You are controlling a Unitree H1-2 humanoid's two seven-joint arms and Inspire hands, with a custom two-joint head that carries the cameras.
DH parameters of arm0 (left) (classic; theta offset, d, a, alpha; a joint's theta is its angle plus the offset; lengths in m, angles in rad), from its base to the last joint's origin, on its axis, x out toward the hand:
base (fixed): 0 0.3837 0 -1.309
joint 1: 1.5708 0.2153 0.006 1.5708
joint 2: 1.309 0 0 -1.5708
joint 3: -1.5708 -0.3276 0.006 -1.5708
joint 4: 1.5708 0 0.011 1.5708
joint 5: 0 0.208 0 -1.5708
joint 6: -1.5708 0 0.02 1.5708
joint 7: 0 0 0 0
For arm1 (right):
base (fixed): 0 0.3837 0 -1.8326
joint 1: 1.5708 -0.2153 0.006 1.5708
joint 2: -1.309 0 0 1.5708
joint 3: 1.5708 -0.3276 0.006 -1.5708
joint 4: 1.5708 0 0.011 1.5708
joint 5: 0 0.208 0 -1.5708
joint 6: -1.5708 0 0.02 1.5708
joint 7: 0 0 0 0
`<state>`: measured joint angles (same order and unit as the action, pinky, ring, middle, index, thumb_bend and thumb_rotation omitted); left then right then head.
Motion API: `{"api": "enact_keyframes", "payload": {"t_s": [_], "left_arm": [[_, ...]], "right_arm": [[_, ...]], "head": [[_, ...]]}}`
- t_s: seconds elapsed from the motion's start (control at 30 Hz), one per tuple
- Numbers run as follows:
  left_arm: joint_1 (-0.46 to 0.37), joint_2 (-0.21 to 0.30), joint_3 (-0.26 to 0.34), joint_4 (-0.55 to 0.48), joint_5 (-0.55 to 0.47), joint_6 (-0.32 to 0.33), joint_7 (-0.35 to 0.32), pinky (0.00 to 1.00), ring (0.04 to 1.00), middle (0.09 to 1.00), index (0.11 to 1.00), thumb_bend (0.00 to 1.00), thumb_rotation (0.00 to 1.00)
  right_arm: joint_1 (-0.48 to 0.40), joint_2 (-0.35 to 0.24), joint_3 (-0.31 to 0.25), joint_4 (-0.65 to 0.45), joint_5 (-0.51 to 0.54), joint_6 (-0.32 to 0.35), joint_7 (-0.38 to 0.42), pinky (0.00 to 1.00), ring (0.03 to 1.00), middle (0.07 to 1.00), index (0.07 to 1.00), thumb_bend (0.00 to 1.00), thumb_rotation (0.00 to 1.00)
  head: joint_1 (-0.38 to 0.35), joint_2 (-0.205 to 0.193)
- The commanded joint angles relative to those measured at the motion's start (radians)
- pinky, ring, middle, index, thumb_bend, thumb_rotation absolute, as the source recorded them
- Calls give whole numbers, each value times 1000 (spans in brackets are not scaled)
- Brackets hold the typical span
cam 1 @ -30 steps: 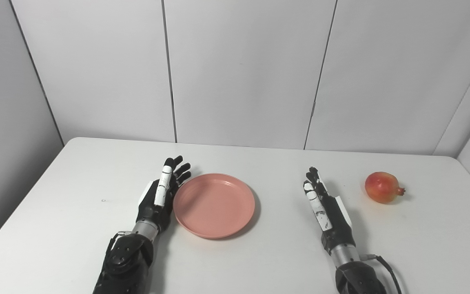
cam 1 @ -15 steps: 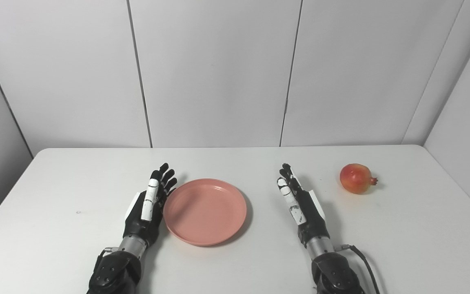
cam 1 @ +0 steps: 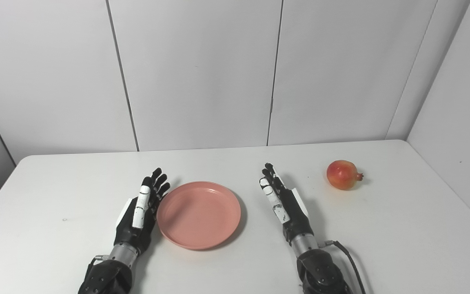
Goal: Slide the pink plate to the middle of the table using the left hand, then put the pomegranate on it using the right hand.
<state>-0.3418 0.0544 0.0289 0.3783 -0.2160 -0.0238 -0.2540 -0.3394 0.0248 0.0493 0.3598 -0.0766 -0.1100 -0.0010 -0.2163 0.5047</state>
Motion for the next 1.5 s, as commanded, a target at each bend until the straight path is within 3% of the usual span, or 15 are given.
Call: {"api": "enact_keyframes", "payload": {"t_s": [0.0, 0.43, 0.57, 0.77, 0.9, 0.97, 1.2, 1.23, 1.33, 1.47], "left_arm": [[10, -10, -11, -2, -4, -13, -17, 960, 979, 994, 1000, 667, 1000], [24, -7, -33, -16, -12, -12, -43, 965, 992, 1000, 1000, 674, 1000], [19, -17, -16, 2, -12, -39, -24, 940, 973, 988, 989, 659, 1000], [23, -16, -17, -3, -3, -39, -27, 965, 987, 998, 998, 660, 1000], [20, -17, -7, 16, 0, -65, -17, 942, 971, 984, 986, 660, 1000], [17, -12, -10, 22, -2, -69, -27, 955, 981, 992, 998, 663, 1000], [14, -20, -4, 35, 3, -87, -6, 931, 961, 976, 980, 667, 1000], [14, -19, -6, 35, 3, -86, -7, 943, 969, 984, 990, 665, 1000], [14, -18, -6, 40, 6, -97, -3, 944, 970, 986, 992, 657, 1000], [8, -4, -18, 49, 10, -110, -19, 957, 982, 995, 998, 646, 1000]], "right_arm": [[-13, 8, 0, 5, 12, -22, 3, 972, 965, 964, 975, 616, 926], [-7, 7, 8, -25, 12, 6, -1, 978, 963, 977, 984, 616, 933], [-16, 3, 7, -14, 4, -31, -10, 991, 966, 980, 990, 601, 934], [-34, -11, 3, -24, -59, -62, -66, 927, 941, 961, 963, 604, 927], [-51, -36, -4, -47, -104, -75, -98, 958, 958, 959, 967, 604, 880], [-63, -52, -17, -61, -116, -82, -115, 963, 963, 969, 979, 607, 792], [-100, -118, -39, -67, -186, -131, -195, 910, 939, 951, 961, 659, 625], [-105, -124, -44, -66, -187, -134, -202, 857, 919, 942, 954, 675, 573], [-109, -145, -49, -83, -214, -113, -218, 820, 908, 940, 950, 688, 534], [-111, -167, -53, -120, -268, -70, -238, 857, 930, 943, 945, 693, 492]], "head": [[2, 1], [-5, -2], [-11, -9], [-21, -15], [-24, -15], [-24, -15], [-28, -23], [-28, -23], [-29, -24], [-31, -19]]}}
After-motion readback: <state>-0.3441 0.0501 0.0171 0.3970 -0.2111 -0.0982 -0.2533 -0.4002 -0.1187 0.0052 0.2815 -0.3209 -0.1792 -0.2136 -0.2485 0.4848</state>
